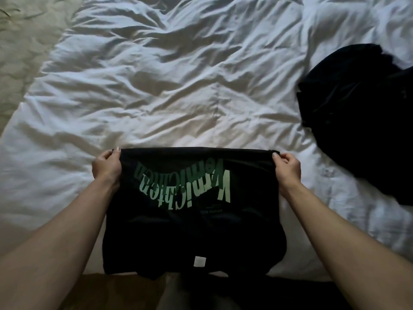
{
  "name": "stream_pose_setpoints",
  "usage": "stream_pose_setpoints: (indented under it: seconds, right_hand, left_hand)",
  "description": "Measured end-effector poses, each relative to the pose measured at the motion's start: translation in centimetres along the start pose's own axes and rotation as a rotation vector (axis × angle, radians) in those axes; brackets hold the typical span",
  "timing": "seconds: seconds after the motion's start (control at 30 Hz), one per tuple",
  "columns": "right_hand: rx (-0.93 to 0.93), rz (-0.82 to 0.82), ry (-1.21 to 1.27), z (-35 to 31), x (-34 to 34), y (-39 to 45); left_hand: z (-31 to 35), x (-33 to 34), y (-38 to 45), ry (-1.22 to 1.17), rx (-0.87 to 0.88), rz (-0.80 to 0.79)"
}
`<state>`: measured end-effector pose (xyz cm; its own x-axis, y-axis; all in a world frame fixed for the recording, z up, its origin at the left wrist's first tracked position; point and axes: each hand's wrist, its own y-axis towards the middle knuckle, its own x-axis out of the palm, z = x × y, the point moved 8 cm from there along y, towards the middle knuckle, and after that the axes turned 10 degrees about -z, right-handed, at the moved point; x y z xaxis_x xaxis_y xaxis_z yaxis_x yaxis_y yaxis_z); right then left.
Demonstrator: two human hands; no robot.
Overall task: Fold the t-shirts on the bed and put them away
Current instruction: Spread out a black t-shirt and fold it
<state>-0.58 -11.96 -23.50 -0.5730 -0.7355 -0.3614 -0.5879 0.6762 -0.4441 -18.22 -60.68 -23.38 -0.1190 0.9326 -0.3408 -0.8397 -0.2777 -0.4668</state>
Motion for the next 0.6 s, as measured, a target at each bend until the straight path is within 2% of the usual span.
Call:
stream_pose_setpoints:
  seconds: [0.2,0.37,0.43,0.53,0.6]
  right_hand:
    - [-0.075,0.097,-0.415,-1.4,0.6,-0.4]
    - [-0.055,0.126,-0.441,-1.5,0.5,-0.7]
    - [-0.006,0.117,-0.424,-1.2,0.4,-1.7]
    - [0.137,0.038,-0.537,0.9,0.6,-4.7]
    - [0.105,-0.034,-0.63,2.0,1.1,-6.0]
  left_hand:
    - [0.9,0.6,0.3,0.331,0.155,-0.015]
    - [0.9,0.1,0.0,0.307,0.102,0.065]
    - [0.3,0.3,-0.5,0.323,0.063,0.008]
    - [-1.1,0.7,-1.9,0.468,0.09,-0.189]
    - [-1.4,0.8,-2.6,0.572,0.149,-0.242]
